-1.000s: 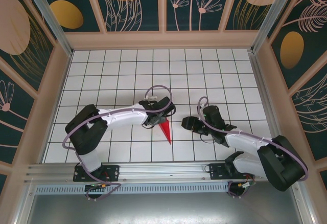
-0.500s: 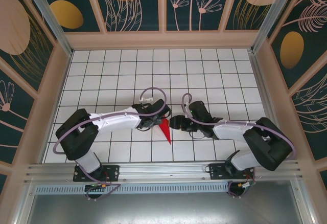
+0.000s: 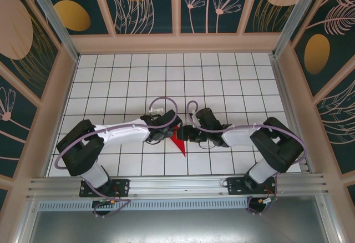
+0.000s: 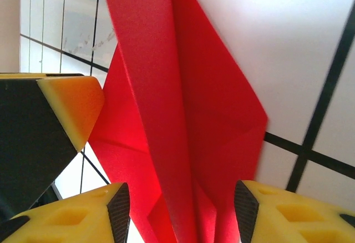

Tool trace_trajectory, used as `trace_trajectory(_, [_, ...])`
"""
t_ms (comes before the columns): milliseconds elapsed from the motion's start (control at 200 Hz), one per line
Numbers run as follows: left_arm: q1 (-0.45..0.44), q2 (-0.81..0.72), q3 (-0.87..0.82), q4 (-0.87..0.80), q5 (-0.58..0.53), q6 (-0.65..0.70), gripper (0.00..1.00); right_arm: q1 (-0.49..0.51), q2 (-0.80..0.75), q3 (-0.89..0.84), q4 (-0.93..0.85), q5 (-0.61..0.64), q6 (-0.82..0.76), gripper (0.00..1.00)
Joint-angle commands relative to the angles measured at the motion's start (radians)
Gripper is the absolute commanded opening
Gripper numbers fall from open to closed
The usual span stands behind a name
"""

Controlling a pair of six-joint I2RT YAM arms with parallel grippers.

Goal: Fold a paper plane with a square sheet of paper (pick it up from the middle)
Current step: Move a paper plane to the center of the table.

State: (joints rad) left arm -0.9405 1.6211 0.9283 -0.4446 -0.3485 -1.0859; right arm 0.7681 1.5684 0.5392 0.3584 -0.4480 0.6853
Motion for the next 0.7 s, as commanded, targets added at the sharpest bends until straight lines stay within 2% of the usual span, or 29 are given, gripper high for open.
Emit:
trace_trajectory(0, [0.008,-0.024,-0.01,0.011,-0.002,0.006,0.31,0.015,0.015,0.034,0.027,-0.026,-0.021,0.55])
trace_trajectory(235, [0.008,-0.024,-0.009,0.014,0.0,0.008,0.31,0.029,0.035,0.045,0.014,-0.047,-0.036,0.54])
trace_trajectory(500, [0.008,-0.032,-0.009,0.014,-0.002,0.007,0.31,0.048,0.056,0.057,-0.024,-0.016,-0.05,0.54])
trace_trajectory(696, [0.008,-0.038,-0.009,0.015,-0.002,0.006,0.3,0.067,0.07,0.076,-0.094,0.07,-0.059,0.45])
